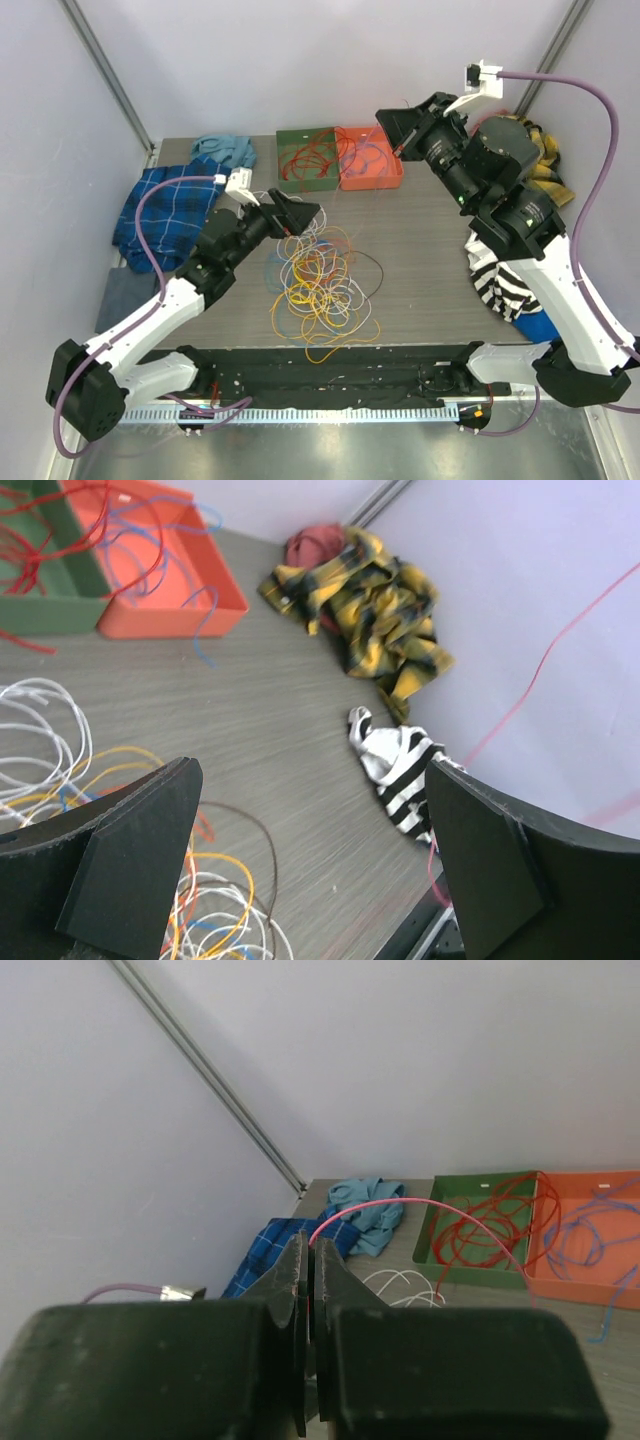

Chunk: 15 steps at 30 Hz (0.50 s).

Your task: Untangle the cables

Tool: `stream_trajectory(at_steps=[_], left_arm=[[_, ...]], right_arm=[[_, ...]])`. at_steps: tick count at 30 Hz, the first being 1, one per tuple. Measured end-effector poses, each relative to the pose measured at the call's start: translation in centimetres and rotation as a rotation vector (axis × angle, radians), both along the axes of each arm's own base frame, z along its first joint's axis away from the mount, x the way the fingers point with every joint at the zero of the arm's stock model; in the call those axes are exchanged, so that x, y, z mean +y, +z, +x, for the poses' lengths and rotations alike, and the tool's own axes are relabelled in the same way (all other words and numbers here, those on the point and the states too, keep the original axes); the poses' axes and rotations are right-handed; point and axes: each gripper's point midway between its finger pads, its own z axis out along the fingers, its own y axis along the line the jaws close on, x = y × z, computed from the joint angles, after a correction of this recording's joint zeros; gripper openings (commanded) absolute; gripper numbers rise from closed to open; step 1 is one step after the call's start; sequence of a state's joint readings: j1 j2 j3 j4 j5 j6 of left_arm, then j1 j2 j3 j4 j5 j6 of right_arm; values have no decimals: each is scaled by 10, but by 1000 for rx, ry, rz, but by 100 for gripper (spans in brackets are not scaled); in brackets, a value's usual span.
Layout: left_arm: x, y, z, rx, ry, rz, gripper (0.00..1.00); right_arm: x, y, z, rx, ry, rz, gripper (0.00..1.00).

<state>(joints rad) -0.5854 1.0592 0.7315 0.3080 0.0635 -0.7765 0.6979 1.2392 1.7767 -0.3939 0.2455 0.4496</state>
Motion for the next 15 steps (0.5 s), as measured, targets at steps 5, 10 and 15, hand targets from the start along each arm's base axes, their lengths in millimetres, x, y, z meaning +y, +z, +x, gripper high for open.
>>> stream_trajectory(at_steps=[5, 10, 15], left_arm=[[0, 23, 1, -50, -2, -3, 100], [24, 19, -9, -2, 79, 55, 100], [82, 0, -27, 110, 306, 97, 100]], right_arm=[[-1, -22, 5, 36, -22, -31, 1], [8, -31, 22, 54, -36, -53, 1], [29, -42, 67, 76, -50, -66, 1]])
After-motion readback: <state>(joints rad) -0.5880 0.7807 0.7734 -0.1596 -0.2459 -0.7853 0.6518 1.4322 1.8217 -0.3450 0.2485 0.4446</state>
